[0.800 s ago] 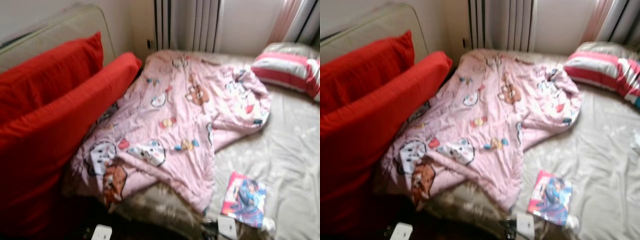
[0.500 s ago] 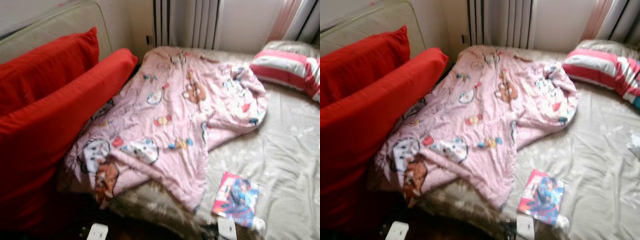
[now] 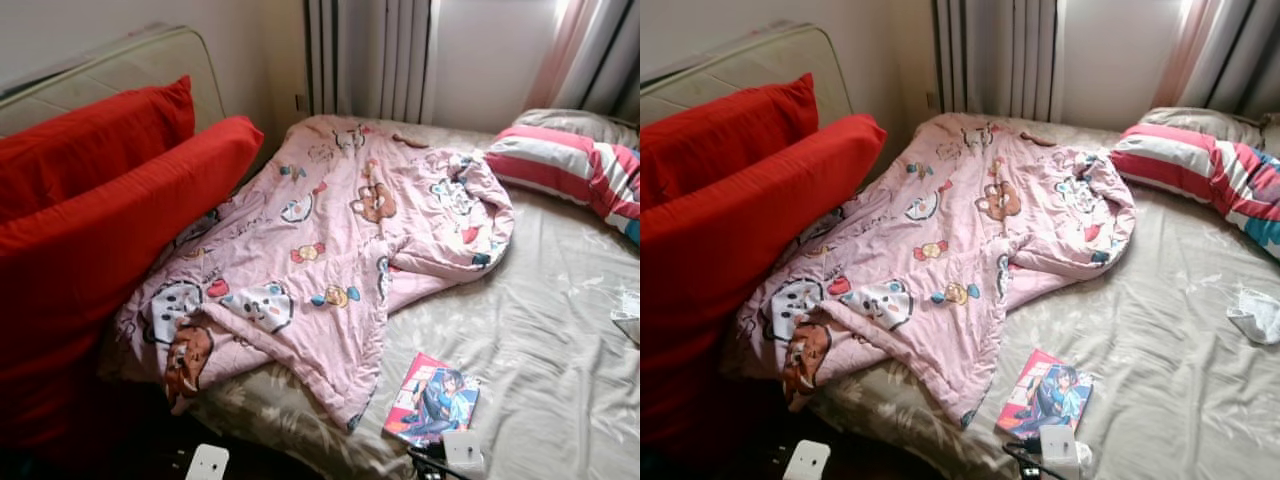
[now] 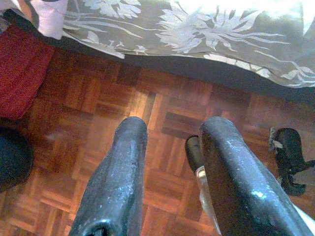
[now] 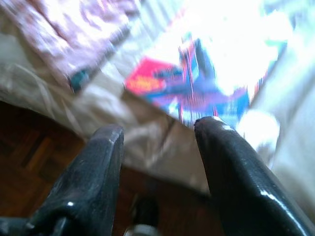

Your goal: Clean up the room

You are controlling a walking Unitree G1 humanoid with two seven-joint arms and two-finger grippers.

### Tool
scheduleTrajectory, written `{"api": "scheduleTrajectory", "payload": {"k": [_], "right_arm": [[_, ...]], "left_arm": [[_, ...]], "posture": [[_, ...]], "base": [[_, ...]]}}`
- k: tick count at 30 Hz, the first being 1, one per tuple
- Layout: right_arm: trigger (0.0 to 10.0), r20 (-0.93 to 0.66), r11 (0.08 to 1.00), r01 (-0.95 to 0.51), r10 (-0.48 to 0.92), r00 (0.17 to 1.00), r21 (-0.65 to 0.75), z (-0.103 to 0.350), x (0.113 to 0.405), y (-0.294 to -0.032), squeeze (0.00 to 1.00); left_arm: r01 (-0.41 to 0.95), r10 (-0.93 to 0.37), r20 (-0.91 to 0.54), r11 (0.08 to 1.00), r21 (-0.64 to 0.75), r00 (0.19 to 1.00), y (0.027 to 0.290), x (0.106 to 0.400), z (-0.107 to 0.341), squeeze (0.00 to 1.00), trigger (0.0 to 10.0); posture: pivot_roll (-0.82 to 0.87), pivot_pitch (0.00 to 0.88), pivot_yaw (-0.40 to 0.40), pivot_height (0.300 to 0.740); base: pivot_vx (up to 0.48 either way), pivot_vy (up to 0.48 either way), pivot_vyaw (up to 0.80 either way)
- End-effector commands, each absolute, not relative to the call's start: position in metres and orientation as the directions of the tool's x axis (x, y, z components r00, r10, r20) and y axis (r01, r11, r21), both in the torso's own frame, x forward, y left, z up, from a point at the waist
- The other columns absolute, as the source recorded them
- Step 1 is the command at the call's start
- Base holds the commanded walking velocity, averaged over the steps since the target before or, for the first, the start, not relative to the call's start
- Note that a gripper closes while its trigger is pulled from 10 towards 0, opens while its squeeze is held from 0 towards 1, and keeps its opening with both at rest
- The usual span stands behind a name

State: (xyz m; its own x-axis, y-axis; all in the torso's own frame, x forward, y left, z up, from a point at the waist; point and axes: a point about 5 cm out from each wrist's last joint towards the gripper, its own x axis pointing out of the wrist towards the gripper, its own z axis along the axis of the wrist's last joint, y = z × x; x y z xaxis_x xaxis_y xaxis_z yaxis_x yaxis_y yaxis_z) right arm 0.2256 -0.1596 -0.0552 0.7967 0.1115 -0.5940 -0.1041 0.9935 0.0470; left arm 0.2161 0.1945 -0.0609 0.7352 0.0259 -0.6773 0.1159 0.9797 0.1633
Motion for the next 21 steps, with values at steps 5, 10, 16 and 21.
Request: {"api": "scheduleTrajectory", "payload": {"k": [5, 10, 16, 21], "right_arm": [[10.0, -0.465, 0.971, -0.236, 0.223, 0.857, 0.032, -0.031, 0.250, -0.166, 0.00], [10.0, -0.420, 0.996, 0.008, 0.031, 0.907, 0.091, -0.020, 0.264, -0.185, 0.00], [10.0, -0.506, 0.987, 0.100, -0.022, 0.862, 0.128, -0.041, 0.240, -0.181, 0.00], [10.0, -0.588, 0.985, 0.106, -0.006, 0.809, 0.135, -0.059, 0.216, -0.172, 0.00]], "left_arm": [[0.097, 0.012, -0.603, 0.984, 0.147, 0.798, 0.197, 0.225, -0.052, 0.00, 10.0], [0.078, -0.023, -0.536, 0.994, 0.080, 0.844, 0.187, 0.236, -0.043, 0.00, 10.0], [0.079, -0.011, -0.592, 0.993, 0.089, 0.806, 0.186, 0.224, -0.053, 0.00, 10.0], [0.045, 0.021, -0.633, 0.995, 0.088, 0.774, 0.196, 0.214, -0.059, 0.00, 10.0]], "posture": [[-0.07, 0.057, 0.057, 0.740], [-0.05, 0.043, 0.053, 0.740], [-0.05, 0.038, 0.064, 0.740], [-0.04, 0.073, 0.050, 0.740]], "base": [[0.000, 0.000, 0.00], [0.000, 0.000, 0.00], [0.000, 0.000, 0.00], [0.000, 0.000, 0.00]]}}
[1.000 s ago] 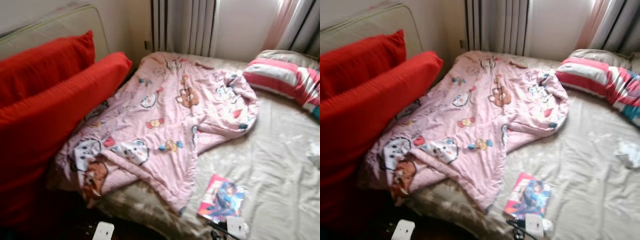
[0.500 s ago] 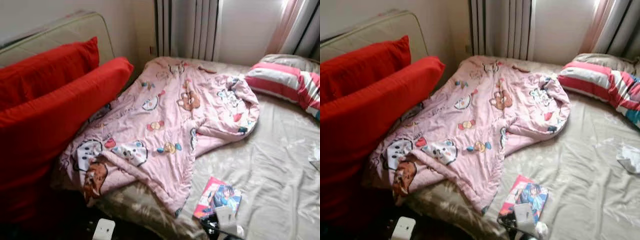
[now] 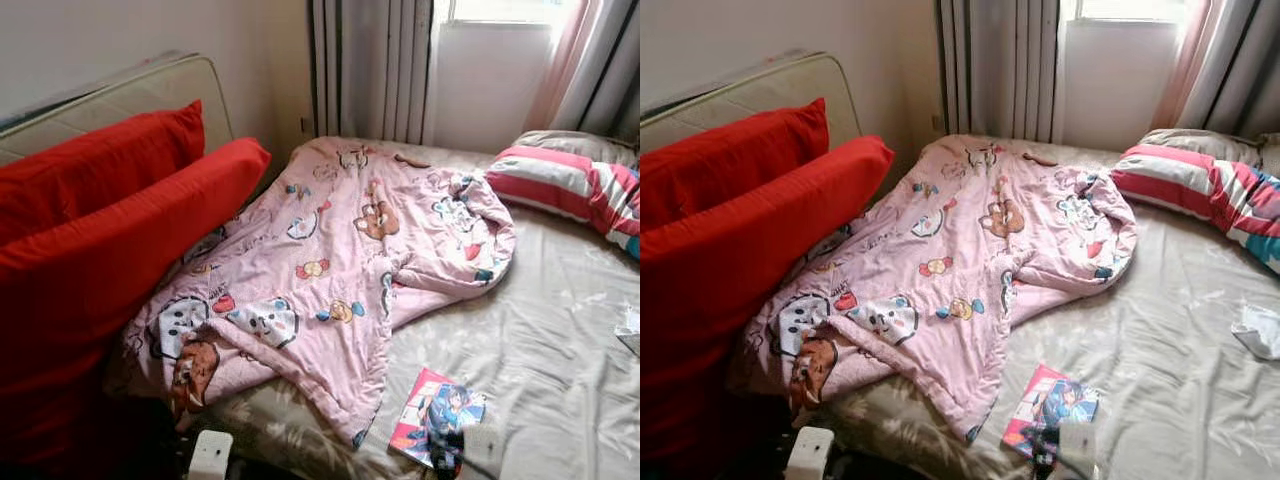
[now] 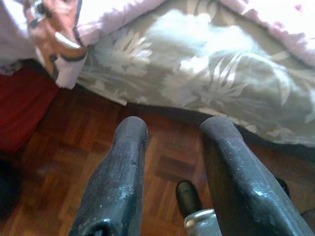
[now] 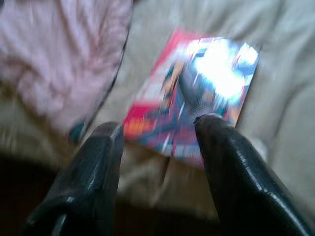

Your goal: Clean up the room

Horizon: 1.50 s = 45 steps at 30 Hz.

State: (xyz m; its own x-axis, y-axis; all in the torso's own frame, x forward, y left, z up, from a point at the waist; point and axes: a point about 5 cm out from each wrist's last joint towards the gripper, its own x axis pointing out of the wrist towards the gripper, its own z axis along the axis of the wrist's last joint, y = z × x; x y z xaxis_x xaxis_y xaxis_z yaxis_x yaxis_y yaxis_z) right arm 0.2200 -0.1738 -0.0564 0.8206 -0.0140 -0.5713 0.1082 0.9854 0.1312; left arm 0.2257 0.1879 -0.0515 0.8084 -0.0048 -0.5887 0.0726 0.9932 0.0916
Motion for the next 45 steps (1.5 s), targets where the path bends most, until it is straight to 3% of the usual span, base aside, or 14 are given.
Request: {"api": "scheduleTrajectory", "payload": {"k": [1, 13, 21, 27, 36, 45], "right_arm": [[10.0, -0.588, 0.985, 0.106, -0.006, 0.809, 0.135, -0.059, 0.216, -0.172, 0.00], [10.0, -0.665, 0.990, 0.090, 0.008, 0.746, 0.113, -0.072, 0.199, -0.171, 0.00], [10.0, -0.688, 0.991, 0.086, 0.007, 0.725, 0.101, -0.074, 0.195, -0.171, 0.00], [10.0, -0.694, 0.991, 0.089, 0.007, 0.720, 0.102, -0.076, 0.193, -0.173, 0.00], [10.0, -0.664, 0.989, 0.091, 0.011, 0.748, 0.119, -0.072, 0.198, -0.171, 0.00], [10.0, -0.704, 0.989, 0.091, 0.018, 0.710, 0.117, -0.077, 0.189, -0.177, 0.00]], "left_arm": [[0.045, 0.021, -0.633, 0.995, 0.088, 0.774, 0.196, 0.214, -0.059, 0.00, 10.0], [0.012, 0.066, -0.711, 0.995, 0.104, 0.700, 0.206, 0.190, -0.073, 0.00, 10.0], [0.025, 0.064, -0.723, 0.993, 0.112, 0.688, 0.204, 0.186, -0.076, 0.00, 10.0], [0.023, 0.065, -0.714, 0.993, 0.113, 0.697, 0.204, 0.187, -0.075, 0.00, 10.0], [0.047, 0.015, -0.651, 0.996, 0.078, 0.759, 0.191, 0.201, -0.066, 0.00, 10.0], [0.040, 0.023, -0.678, 0.996, 0.077, 0.735, 0.193, 0.191, -0.072, 0.00, 10.0]], "posture": [[-0.04, 0.073, 0.050, 0.740], [-0.03, 0.097, 0.049, 0.740], [-0.02, 0.112, 0.051, 0.740], [-0.02, 0.120, 0.047, 0.740], [-0.02, 0.120, 0.043, 0.740], [-0.02, 0.124, 0.033, 0.740]], "base": [[0.000, 0.000, 0.00], [0.000, 0.000, 0.00], [0.000, 0.000, -0.74], [0.000, 0.000, -0.70], [0.000, 0.000, 0.00], [0.085, 0.000, -0.41]]}}
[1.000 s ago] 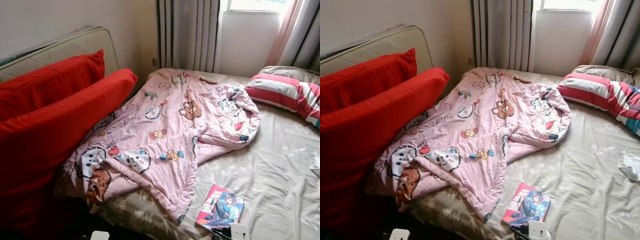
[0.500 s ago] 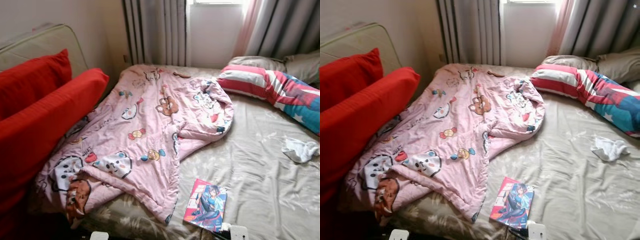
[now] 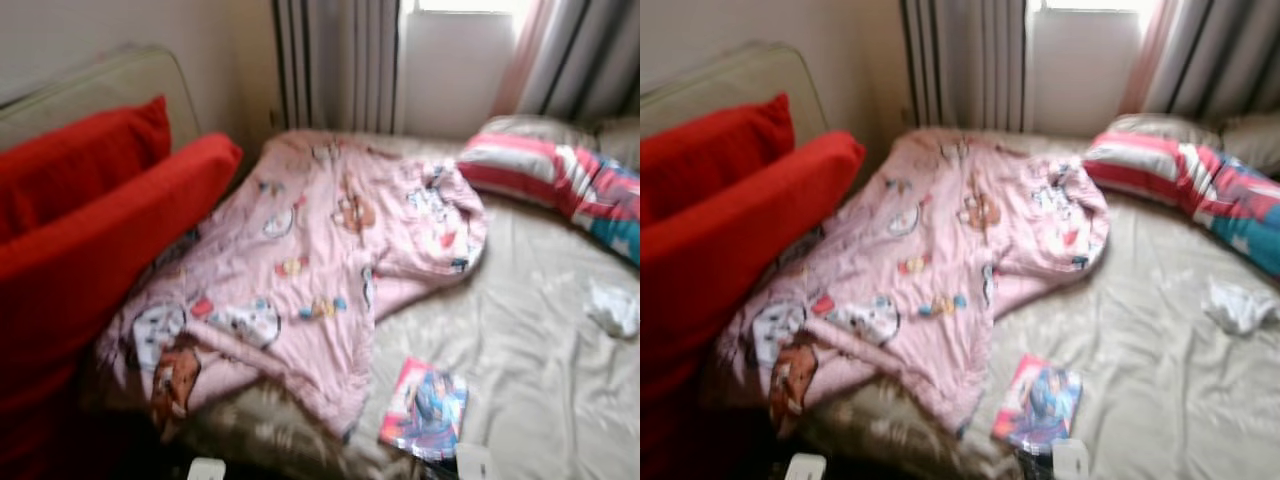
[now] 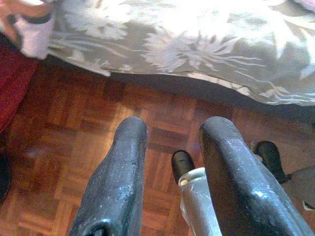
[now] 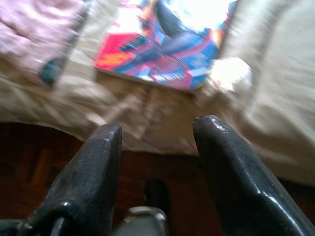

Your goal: Clean up the room

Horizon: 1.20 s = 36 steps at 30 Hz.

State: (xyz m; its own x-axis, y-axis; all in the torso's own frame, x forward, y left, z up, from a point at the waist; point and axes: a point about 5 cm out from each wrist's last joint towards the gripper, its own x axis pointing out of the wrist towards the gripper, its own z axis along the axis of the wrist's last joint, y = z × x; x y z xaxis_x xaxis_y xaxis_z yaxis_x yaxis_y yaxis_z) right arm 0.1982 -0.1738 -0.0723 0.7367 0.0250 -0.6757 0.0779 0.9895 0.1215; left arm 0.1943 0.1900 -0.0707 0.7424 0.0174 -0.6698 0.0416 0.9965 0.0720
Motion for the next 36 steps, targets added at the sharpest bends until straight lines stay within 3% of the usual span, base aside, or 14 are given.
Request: {"api": "scheduleTrajectory", "payload": {"k": [1, 10, 22, 30, 36], "right_arm": [[10.0, -0.706, 0.989, 0.092, 0.017, 0.708, 0.116, -0.078, 0.188, -0.179, 0.00], [10.0, -0.721, 0.988, 0.104, 0.009, 0.693, 0.113, -0.081, 0.179, -0.192, 0.00], [10.0, -0.721, 0.988, 0.103, 0.013, 0.693, 0.117, -0.080, 0.178, -0.195, 0.00], [10.0, -0.721, 0.988, 0.102, 0.016, 0.693, 0.120, -0.080, 0.181, -0.192, 0.00], [10.0, -0.705, 0.987, 0.092, 0.027, 0.709, 0.130, -0.078, 0.188, -0.182, 0.00]], "left_arm": [[0.039, 0.023, -0.677, 0.996, 0.076, 0.736, 0.193, 0.191, -0.072, 0.00, 10.0], [0.035, 0.014, -0.655, 0.997, 0.062, 0.756, 0.192, 0.193, -0.070, 0.00, 10.0], [0.028, 0.019, -0.645, 0.998, 0.062, 0.764, 0.193, 0.194, -0.069, 0.00, 10.0], [0.017, 0.022, -0.620, 0.998, 0.058, 0.784, 0.194, 0.200, -0.065, 0.00, 10.0], [0.013, 0.024, -0.595, 0.998, 0.058, 0.803, 0.195, 0.205, -0.061, 0.00, 10.0]], "posture": [[-0.02, 0.124, 0.033, 0.740], [-0.02, 0.129, 0.035, 0.740], [-0.01, 0.141, 0.034, 0.740], [-0.01, 0.140, 0.038, 0.740], [-0.01, 0.138, 0.044, 0.740]], "base": [[0.000, 0.000, -0.74], [0.000, 0.000, -0.75], [0.196, 0.000, 0.00], [0.164, 0.000, -0.77], [0.000, 0.000, 0.00]]}}
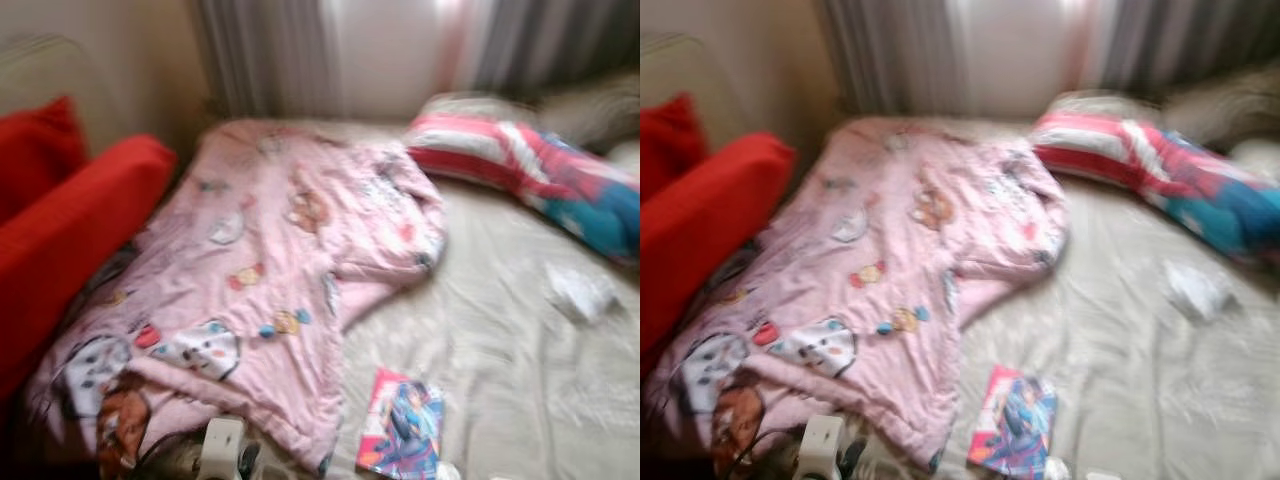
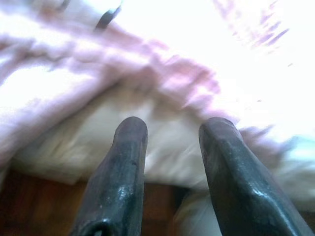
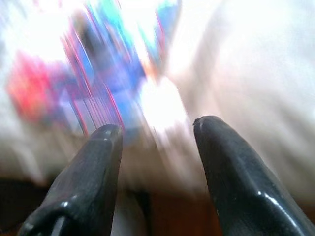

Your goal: Clean up the room

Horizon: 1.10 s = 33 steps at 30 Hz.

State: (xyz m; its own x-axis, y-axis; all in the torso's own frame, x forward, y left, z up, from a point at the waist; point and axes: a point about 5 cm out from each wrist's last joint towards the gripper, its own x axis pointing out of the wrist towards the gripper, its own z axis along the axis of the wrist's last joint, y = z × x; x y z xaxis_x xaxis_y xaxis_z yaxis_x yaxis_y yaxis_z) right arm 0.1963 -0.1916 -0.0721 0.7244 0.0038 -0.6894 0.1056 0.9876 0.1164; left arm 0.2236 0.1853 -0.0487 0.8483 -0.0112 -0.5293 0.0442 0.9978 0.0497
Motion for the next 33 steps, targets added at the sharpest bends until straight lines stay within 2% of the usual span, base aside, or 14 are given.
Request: {"api": "scheduleTrajectory", "payload": {"k": [1, 9, 13, 18, 24, 26, 33], "right_arm": [[10.0, -0.697, 0.988, 0.082, 0.034, 0.716, 0.133, -0.077, 0.189, -0.180, 0.00], [10.0, -0.653, 0.986, 0.072, 0.045, 0.756, 0.151, -0.073, 0.191, -0.184, 0.00], [10.0, -0.667, 0.986, 0.086, 0.032, 0.744, 0.144, -0.076, 0.181, -0.195, 0.00], [10.0, -0.679, 0.986, 0.090, 0.029, 0.734, 0.138, -0.077, 0.179, -0.196, 0.00], [10.0, -0.686, 0.989, 0.049, 0.061, 0.725, 0.139, -0.077, 0.189, -0.171, 0.00], [10.0, -0.662, 0.988, 0.032, 0.079, 0.745, 0.154, -0.073, 0.197, -0.159, 0.00], [10.0, -0.654, 0.988, 0.022, 0.085, 0.751, 0.153, -0.073, 0.197, -0.153, 0.00]], "left_arm": [[0.006, 0.028, -0.584, 0.998, 0.056, 0.811, 0.196, 0.206, -0.059, 0.00, 10.0], [-0.022, 0.038, -0.505, 0.999, 0.038, 0.862, 0.201, 0.213, -0.049, 0.00, 10.0], [-0.025, 0.038, -0.492, 0.999, 0.034, 0.870, 0.202, 0.212, -0.049, 0.00, 10.0], [-0.021, 0.034, -0.503, 0.999, 0.033, 0.863, 0.201, 0.209, -0.051, 0.00, 10.0], [-0.018, 0.027, -0.544, 1.000, 0.023, 0.839, 0.199, 0.204, -0.057, 0.00, 10.0], [-0.027, 0.034, -0.522, 0.999, 0.021, 0.852, 0.200, 0.208, -0.053, 0.00, 10.0], [-0.033, 0.030, -0.450, 0.999, 0.001, 0.892, 0.200, 0.219, -0.042, 0.00, 10.0]], "posture": [[-0.01, 0.138, 0.045, 0.740], [-0.02, 0.131, 0.047, 0.740], [-0.02, 0.123, 0.048, 0.740], [-0.01, 0.112, 0.045, 0.740], [-0.01, 0.104, 0.046, 0.740], [-0.02, 0.111, 0.044, 0.740], [-0.01, 0.121, 0.048, 0.740]], "base": [[0.000, 0.000, 0.00], [0.000, 0.000, 0.00], [0.000, 0.000, 0.00], [0.000, 0.000, 0.00], [0.000, 0.000, 0.00], [0.000, 0.000, 0.00], [0.000, 0.000, 0.00]]}}
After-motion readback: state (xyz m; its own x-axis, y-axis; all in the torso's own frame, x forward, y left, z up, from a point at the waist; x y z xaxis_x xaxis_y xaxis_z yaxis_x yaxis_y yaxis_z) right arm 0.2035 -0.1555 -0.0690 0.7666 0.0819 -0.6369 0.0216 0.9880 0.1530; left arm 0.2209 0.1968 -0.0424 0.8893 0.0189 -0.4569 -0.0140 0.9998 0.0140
